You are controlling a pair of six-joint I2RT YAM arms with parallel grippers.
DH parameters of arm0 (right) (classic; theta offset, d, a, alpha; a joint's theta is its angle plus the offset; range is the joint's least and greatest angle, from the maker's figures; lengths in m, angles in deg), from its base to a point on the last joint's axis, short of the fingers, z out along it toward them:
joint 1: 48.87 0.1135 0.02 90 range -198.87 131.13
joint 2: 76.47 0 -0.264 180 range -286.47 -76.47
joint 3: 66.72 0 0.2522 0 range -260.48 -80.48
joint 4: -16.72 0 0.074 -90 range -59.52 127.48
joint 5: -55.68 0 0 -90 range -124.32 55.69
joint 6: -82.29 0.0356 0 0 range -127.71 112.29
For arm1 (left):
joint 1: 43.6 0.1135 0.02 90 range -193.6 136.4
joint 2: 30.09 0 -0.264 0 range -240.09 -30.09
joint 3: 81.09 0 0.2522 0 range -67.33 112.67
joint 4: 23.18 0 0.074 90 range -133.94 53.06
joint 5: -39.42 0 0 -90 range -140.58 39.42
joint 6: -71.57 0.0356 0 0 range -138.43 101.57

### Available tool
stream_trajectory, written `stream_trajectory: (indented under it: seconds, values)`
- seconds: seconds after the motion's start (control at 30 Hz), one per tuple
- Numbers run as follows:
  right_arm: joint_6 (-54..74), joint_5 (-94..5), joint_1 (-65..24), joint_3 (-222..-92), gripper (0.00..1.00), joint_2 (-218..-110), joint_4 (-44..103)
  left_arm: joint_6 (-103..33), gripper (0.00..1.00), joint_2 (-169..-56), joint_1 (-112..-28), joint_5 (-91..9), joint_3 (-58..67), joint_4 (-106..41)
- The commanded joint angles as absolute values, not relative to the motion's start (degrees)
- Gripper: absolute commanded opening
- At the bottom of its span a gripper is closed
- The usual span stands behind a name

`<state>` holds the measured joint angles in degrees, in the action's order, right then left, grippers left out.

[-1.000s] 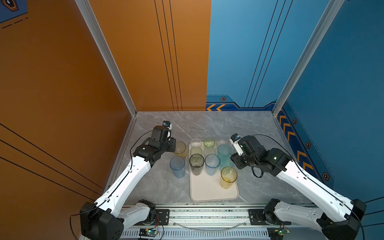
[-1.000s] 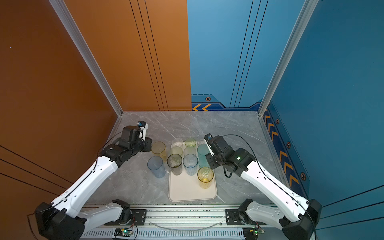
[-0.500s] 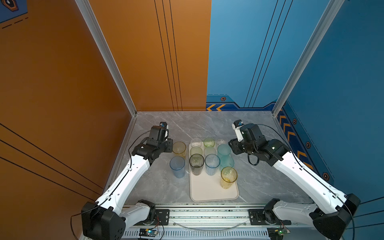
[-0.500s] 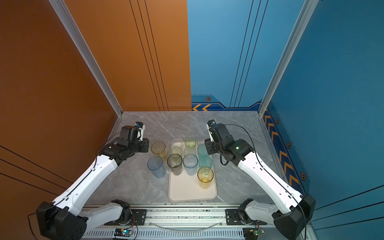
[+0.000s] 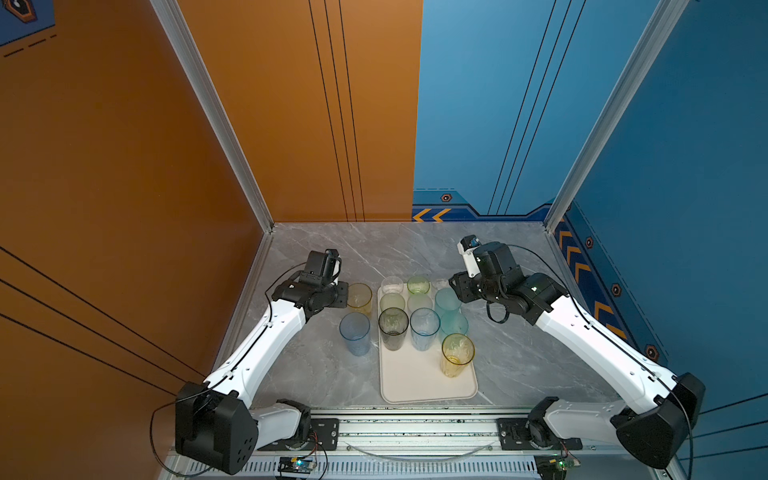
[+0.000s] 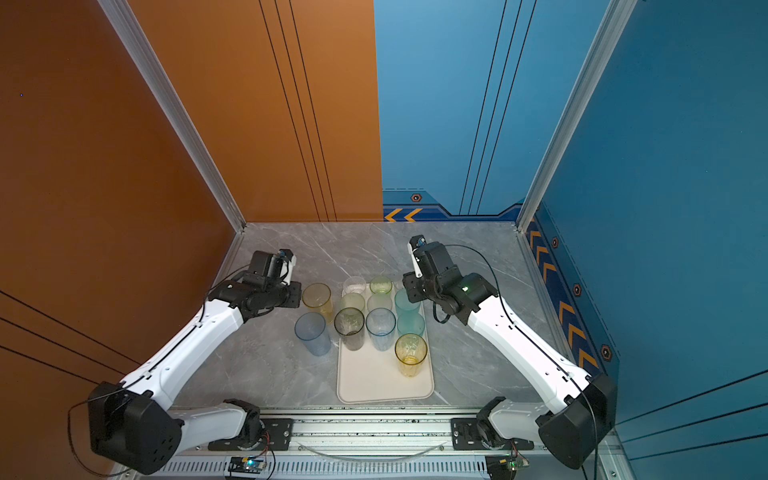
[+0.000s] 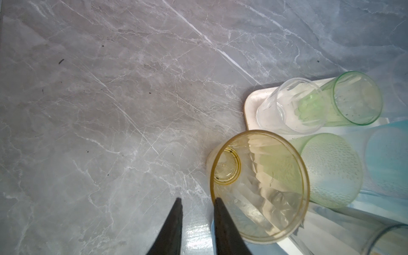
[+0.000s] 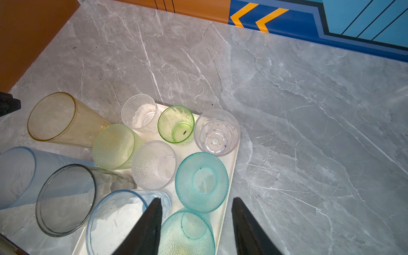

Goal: Place the glasses into the tray
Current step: 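Lower the left gripper onto the other yellow cup's rim and close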

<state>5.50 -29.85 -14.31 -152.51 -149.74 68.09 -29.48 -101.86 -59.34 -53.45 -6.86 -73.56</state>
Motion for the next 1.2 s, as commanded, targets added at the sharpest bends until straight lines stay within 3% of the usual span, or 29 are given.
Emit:
stream_trajectory:
  seconds: [0.0, 1.17]
  values:
    - [6.6, -30.9, -14.7, -151.3, 0.5, -148.4, 66.7, -29.9, 0.27, -103.2, -59.0, -51.5, -4.1, -74.6]
    - [6.5, -31.9, -15.9, -149.3, 0.5, -147.3, 65.5, -28.5, 0.22, -113.4, -59.2, -50.1, -0.8, -74.6]
